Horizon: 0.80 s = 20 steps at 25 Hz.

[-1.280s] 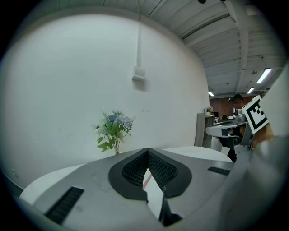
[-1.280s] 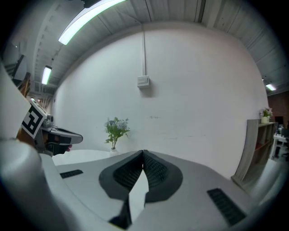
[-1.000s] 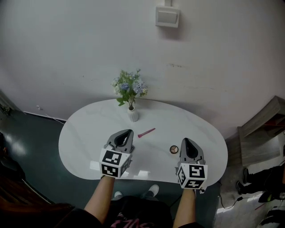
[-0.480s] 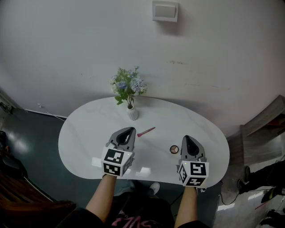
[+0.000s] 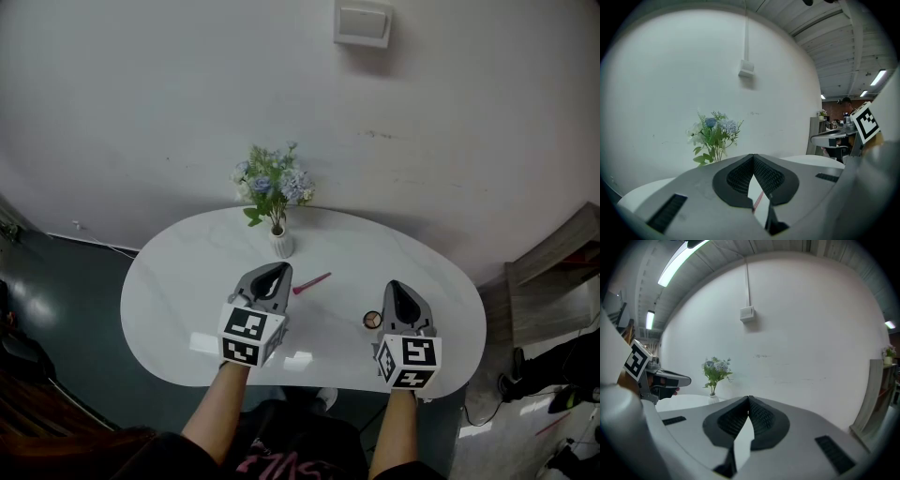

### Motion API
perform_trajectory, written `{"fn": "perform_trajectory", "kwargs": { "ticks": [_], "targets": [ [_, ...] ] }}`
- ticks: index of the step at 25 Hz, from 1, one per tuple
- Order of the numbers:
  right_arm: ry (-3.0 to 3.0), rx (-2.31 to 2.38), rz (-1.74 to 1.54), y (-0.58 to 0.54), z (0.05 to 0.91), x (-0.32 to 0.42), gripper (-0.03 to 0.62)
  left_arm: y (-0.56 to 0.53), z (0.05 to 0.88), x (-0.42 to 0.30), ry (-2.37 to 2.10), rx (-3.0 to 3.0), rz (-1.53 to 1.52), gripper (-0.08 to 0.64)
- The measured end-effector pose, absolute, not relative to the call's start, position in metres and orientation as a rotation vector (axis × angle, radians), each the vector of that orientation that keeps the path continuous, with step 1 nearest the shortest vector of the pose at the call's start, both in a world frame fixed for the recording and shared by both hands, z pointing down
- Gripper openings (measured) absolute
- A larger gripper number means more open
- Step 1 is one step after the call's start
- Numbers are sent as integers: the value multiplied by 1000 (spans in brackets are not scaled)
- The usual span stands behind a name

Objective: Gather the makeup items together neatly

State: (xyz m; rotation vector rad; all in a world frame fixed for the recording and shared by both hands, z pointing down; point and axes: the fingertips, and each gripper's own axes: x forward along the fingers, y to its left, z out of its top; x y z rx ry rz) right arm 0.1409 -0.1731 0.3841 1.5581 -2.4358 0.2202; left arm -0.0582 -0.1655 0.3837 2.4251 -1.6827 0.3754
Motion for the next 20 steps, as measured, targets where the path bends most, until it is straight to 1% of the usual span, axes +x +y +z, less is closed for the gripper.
{"fn": "perform_trajectory", "kwargs": {
  "ticks": [10, 20],
  "targets": [
    [-2401, 1520, 279, -174, 408, 120, 63, -172, 409, -60, -1599, 2422, 413, 11],
    [-2346, 1483, 387, -170, 454, 114, 63, -165, 458, -61, -1516, 2360, 490, 11]
  ]
}}
